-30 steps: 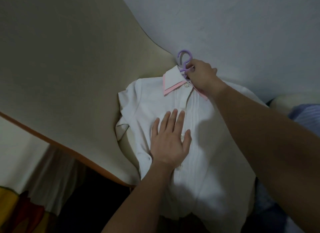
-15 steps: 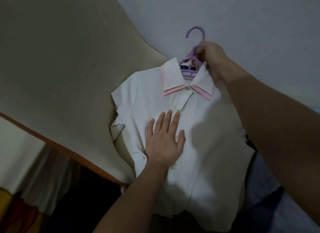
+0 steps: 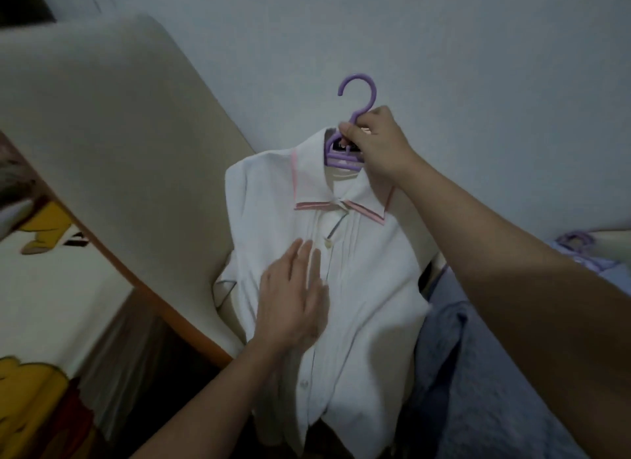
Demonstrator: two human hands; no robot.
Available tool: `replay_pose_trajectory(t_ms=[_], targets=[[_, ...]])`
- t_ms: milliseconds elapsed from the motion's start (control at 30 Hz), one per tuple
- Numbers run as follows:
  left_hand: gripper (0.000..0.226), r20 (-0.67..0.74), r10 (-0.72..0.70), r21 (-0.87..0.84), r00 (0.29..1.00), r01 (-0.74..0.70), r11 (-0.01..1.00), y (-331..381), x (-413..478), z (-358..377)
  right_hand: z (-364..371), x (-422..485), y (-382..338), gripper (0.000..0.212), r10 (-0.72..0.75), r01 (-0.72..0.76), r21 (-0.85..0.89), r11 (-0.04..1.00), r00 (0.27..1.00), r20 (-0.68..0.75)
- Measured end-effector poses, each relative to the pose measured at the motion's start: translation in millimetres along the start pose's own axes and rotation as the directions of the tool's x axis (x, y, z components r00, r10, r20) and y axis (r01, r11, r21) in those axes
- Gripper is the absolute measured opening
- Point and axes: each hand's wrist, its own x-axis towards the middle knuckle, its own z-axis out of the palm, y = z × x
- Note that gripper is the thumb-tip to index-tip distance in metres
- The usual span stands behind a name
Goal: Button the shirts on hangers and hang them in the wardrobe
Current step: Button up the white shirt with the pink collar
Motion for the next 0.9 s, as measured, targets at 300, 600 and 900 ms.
replay_pose_trajectory(t_ms=[300, 600, 900], targets=[[0.061, -0.615, -0.102, -0.163, 0.782, 0.0, 0.987, 74.2, 81.2, -203.7, -88.6, -72.4, -128.6, 0.029, -0.243, 0.238, -0.048, 0.97, 0.959, -0.147], [0.018, -0.248, 0.053, -0.538, 0.967, -0.183, 0.823, 105.8, 86.6, -266.9, -172.0, -124.0, -179.6, 0.026, -0.244, 0.165, -0.217, 0.962, 0.876, -0.416], [0.033, -0.413, 0.223, -0.373, 0.883, -0.388, 0.843, 179.5, 82.7, -244.2, -229.4, -166.2, -170.4, 0.032, -0.166, -0.116, -0.35, 0.929, 0.717, -0.677]])
